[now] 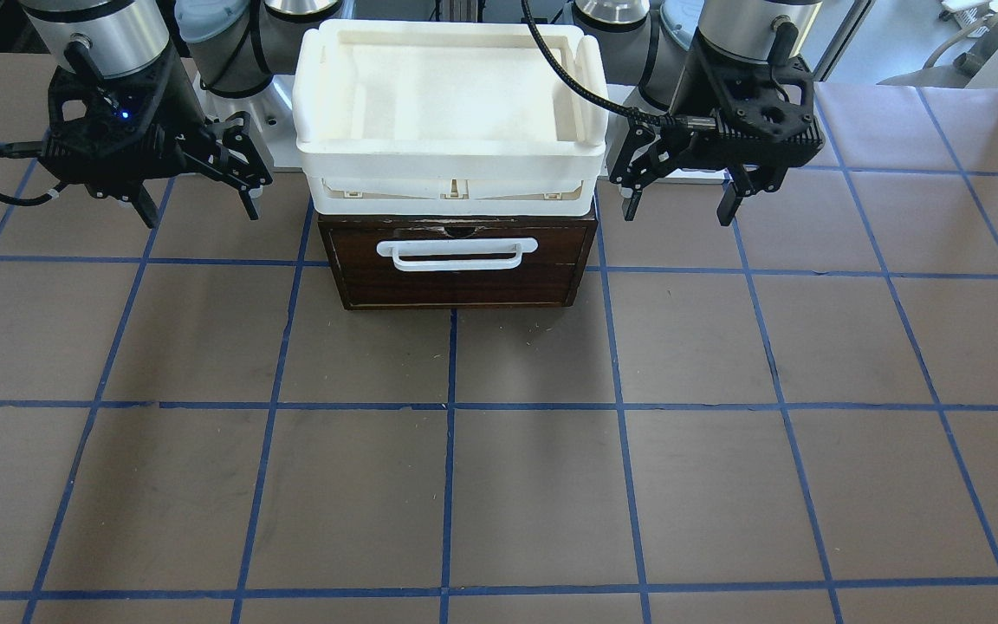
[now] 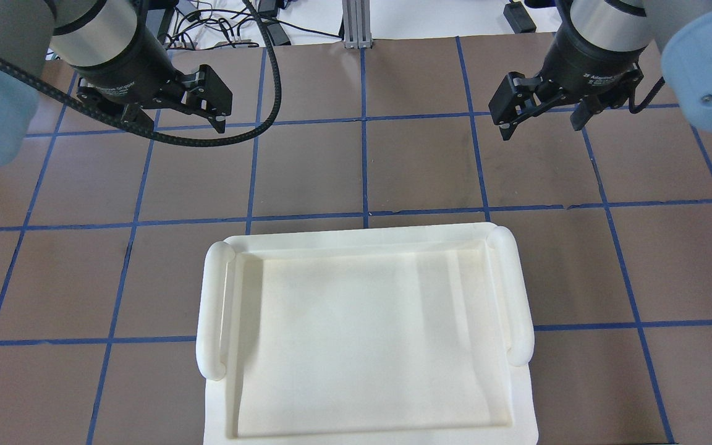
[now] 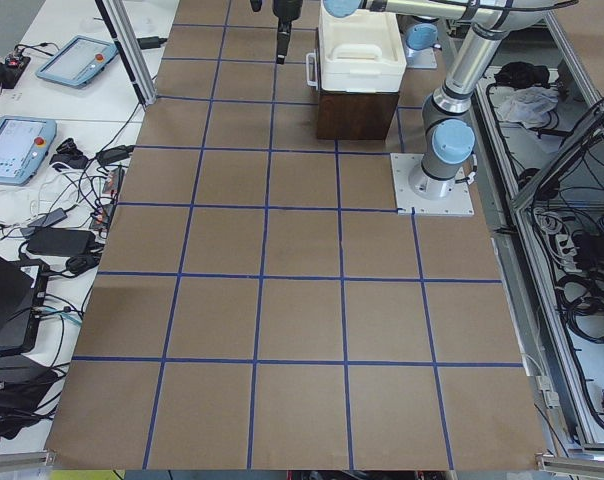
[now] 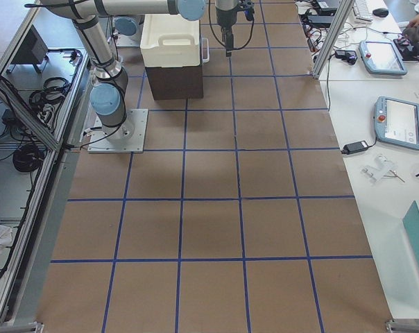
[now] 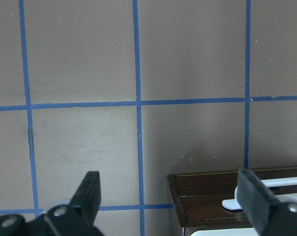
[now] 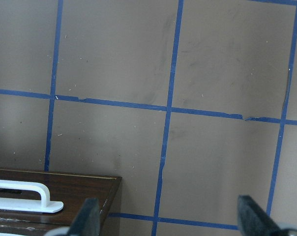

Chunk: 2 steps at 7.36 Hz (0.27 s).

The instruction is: Put scissors in drawer and close it

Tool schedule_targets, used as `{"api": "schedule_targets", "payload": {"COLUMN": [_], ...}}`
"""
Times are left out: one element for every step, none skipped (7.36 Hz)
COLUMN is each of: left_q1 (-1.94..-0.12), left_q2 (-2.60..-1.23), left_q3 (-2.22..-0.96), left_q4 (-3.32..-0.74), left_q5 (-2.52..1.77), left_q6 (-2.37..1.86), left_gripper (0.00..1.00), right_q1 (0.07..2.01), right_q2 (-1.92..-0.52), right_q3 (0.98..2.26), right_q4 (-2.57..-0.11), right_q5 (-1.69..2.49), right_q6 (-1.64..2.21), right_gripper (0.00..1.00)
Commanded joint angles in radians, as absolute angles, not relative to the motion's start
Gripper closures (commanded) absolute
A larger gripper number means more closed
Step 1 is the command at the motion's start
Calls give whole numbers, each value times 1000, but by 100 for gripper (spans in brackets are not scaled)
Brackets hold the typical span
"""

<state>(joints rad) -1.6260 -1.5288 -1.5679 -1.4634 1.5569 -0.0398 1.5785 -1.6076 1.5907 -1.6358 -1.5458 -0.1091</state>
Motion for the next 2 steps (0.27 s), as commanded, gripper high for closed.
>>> {"api": "schedule_targets", "payload": {"left_q1": [-1626, -1626], "left_q2": [-1528, -1526], "left_q3": [-1568, -1568], "left_q4": [-1463, -1463], "left_q5": [1557, 1557], "left_q6": [-40, -40], "left_gripper": [0, 0], "right_q1": [1578, 1578], "right_q2": [-1608, -1608], "right_q3": [1591, 1591], "right_q4": [-1635, -1634], "right_q5": [-1546, -1552], "right_q6": [-112, -113], "right_gripper": [0, 0]}}
